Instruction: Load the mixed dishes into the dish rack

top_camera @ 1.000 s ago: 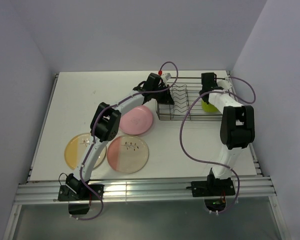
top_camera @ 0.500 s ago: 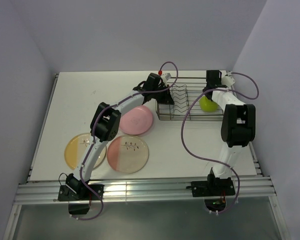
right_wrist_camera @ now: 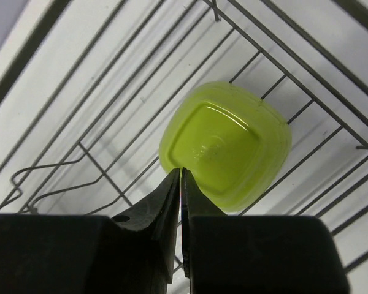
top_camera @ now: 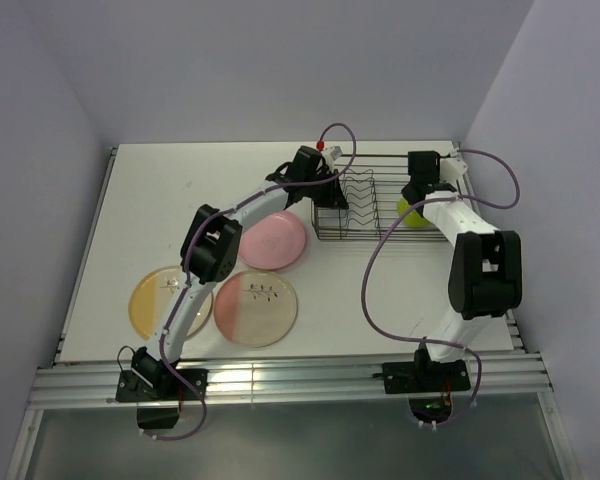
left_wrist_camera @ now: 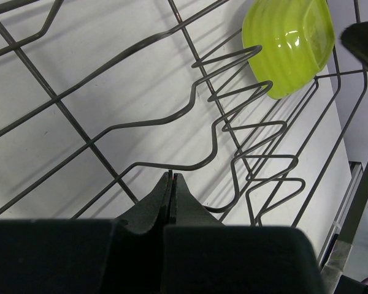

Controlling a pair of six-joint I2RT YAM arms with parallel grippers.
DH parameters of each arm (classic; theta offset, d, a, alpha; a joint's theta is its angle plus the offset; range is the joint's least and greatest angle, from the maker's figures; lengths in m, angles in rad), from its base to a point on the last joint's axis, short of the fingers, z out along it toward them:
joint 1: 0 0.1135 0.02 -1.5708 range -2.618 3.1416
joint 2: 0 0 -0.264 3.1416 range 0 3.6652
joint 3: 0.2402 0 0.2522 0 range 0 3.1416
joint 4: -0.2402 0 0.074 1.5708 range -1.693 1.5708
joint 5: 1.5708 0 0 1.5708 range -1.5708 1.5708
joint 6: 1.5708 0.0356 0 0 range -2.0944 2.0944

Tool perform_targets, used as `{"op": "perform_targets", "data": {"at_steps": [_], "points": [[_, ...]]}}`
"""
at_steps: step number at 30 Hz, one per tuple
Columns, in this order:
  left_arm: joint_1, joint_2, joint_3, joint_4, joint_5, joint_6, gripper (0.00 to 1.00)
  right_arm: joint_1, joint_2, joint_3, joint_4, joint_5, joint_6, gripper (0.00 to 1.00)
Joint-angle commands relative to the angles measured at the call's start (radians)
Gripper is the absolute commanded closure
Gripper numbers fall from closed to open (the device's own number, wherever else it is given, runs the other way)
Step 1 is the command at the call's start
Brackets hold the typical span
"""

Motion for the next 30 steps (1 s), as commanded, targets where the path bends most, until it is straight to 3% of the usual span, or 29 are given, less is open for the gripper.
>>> {"op": "perform_targets", "data": {"at_steps": [1,20,30], "points": [[0.009,-0.041,0.004,0.008,0.006,0.014,1.0,0.008,-0.068,0.016,-0.02,0.067,-0.017,0.89],[0.009,-0.067,-0.041,0.022,0.012,0.026,1.0,-0.052,0.177,0.209,-0.158,0.073,0.028,0.89],[0.009,-0.05,-0.033,0.027,0.018,0.022,1.0,-0.099,0.315,0.41,-0.292,0.087,0.016,0.89]]}}
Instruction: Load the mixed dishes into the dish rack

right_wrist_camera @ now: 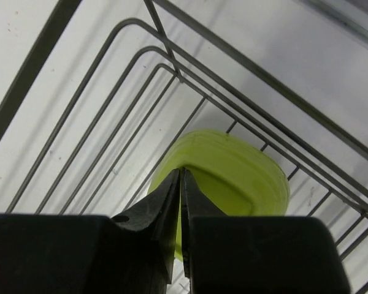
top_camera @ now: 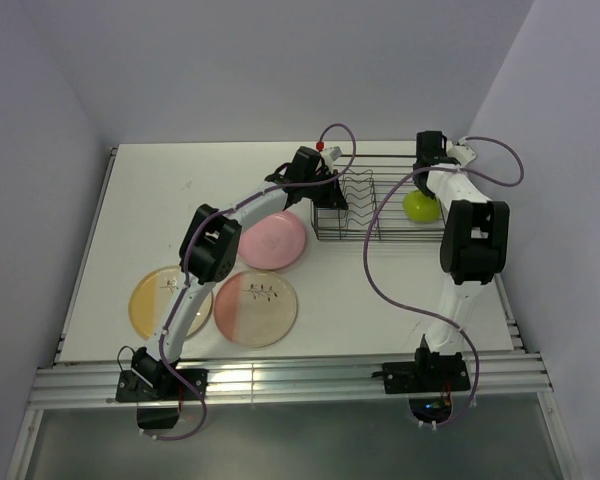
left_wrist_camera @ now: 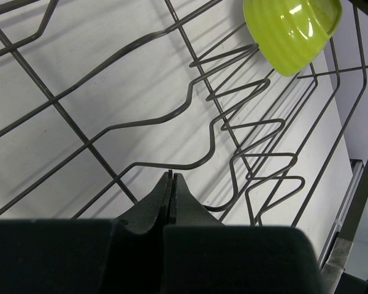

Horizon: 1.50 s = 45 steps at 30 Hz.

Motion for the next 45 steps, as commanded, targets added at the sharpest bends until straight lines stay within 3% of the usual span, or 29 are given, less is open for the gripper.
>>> {"op": "perform_targets", "data": {"at_steps": [1,10,20,26,29,32,34,38,41,45], "points": [[0.008,-0.036,-0.005,0.006,0.013,0.014,1.0,-0.018,0.042,0.066,-0.066,0.039,-0.003,0.89],[0.008,-0.013,0.021,-0.007,0.012,0.013,1.0,-0.04,0.09,0.133,-0.075,0.011,-0.029,0.89],[0.007,-0.032,0.03,-0.013,-0.005,0.005,1.0,-0.017,-0.106,-0.143,0.101,-0.004,-0.048,0.89],[0.002,-0.041,0.05,-0.024,-0.008,0.007,1.0,-0.017,-0.155,-0.19,0.126,0.008,-0.059,0.89],[-0.002,-0.052,0.07,-0.045,-0.021,0.02,0.94,-0.017,-0.205,-0.229,0.164,0.002,-0.074,0.88],[-0.007,-0.066,0.091,-0.065,-0.042,0.028,0.82,-0.015,-0.249,-0.244,0.196,-0.003,-0.1,0.85],[-0.009,-0.078,0.108,-0.073,-0.047,0.031,0.78,-0.01,-0.266,-0.244,0.206,-0.007,-0.114,0.79],[-0.007,-0.086,0.173,-0.105,-0.061,0.039,0.55,-0.001,-0.309,-0.229,0.198,-0.012,-0.135,0.72],[-0.009,-0.104,0.225,-0.138,-0.065,0.048,0.43,0.028,-0.352,-0.229,0.189,-0.004,-0.146,0.66],[-0.01,-0.176,0.217,-0.18,-0.102,0.062,0.36,0.106,-0.43,-0.238,0.143,0.016,-0.154,0.59]]}}
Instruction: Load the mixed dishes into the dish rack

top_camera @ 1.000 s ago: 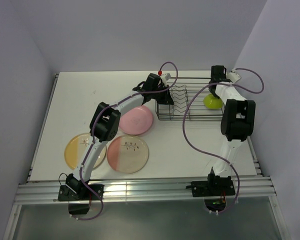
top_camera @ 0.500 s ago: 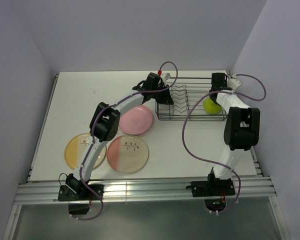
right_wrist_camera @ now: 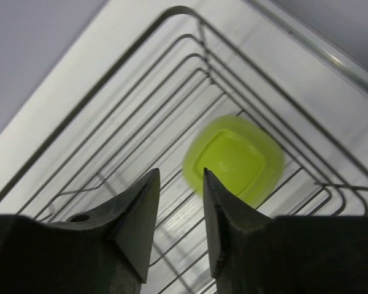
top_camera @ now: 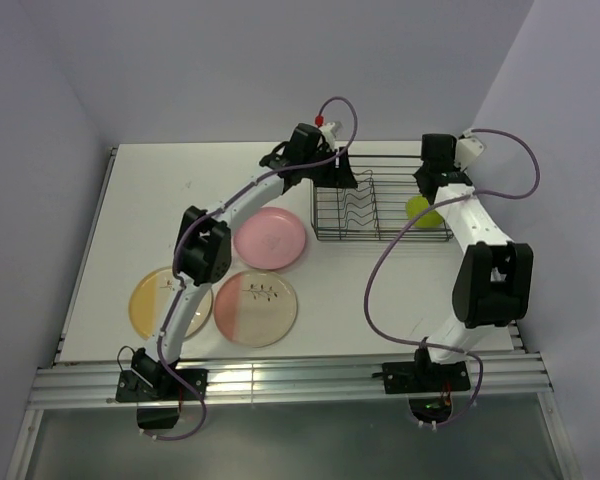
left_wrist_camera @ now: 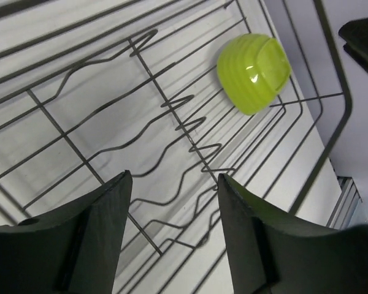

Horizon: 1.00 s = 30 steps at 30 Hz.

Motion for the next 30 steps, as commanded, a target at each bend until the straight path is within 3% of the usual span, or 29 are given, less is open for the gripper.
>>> {"op": "perform_targets", "data": {"at_steps": [1,3,11,18,24,30], "points": [[-0.004,-0.183,0.03,-0.042,-0.054,0.032,0.35,0.085,-0.108,-0.015,-0.017,0.036,-0.027,0.57],[-0.007,-0.237,-0.029,-0.071,-0.089,0.049,0.33,0.127,-0.176,-0.043,-0.018,0.012,-0.023,0.52],[0.005,-0.612,-0.411,-0.159,-0.386,0.051,0.32,0.285,-0.372,-0.147,-0.044,-0.18,-0.001,0.52],[0.164,-0.887,-0.791,-0.26,-0.555,-0.029,0.32,0.366,-0.492,-0.222,-0.038,-0.33,0.008,0.53],[0.268,-0.956,-1.032,-0.301,-0.691,-0.09,0.33,0.428,-0.553,-0.274,-0.052,-0.37,-0.001,0.53],[0.31,-0.995,-1.122,-0.292,-0.712,-0.144,0.34,0.498,-0.61,-0.328,-0.043,-0.378,-0.006,0.53]]}}
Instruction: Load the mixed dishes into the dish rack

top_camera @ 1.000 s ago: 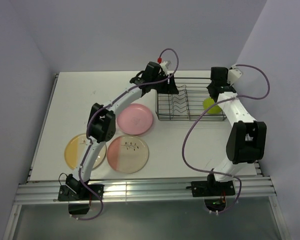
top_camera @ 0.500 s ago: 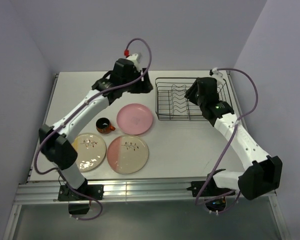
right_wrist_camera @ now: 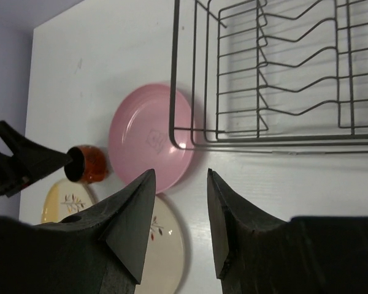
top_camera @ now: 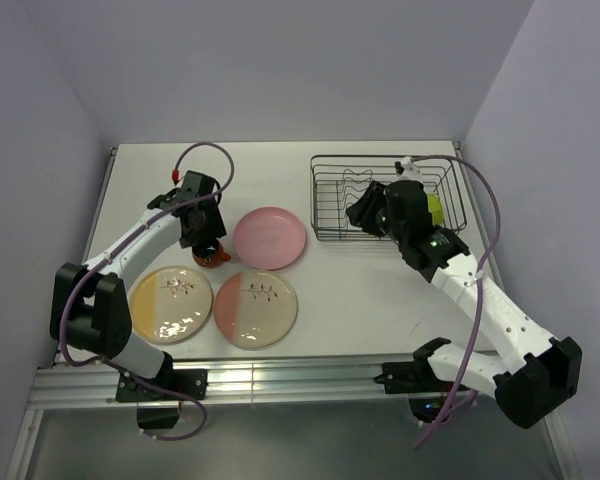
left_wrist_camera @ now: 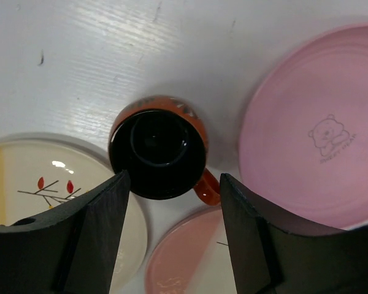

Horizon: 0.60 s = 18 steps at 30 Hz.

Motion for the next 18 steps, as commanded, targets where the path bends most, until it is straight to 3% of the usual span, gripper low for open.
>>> {"op": "perform_targets", "data": {"at_steps": [1,18], "points": [[0.006,-0.067,-0.005,0.014,-0.072,-0.055,0.34,0.035,-0.048,-0.028,0.017,-0.026,-0.014,0.53],[0.08,0.006,-0.045,0.02,-0.1,-0.038,0.37,0.089,-0.098,-0.129,0.049,-0.104,-0.011,0.54]]}}
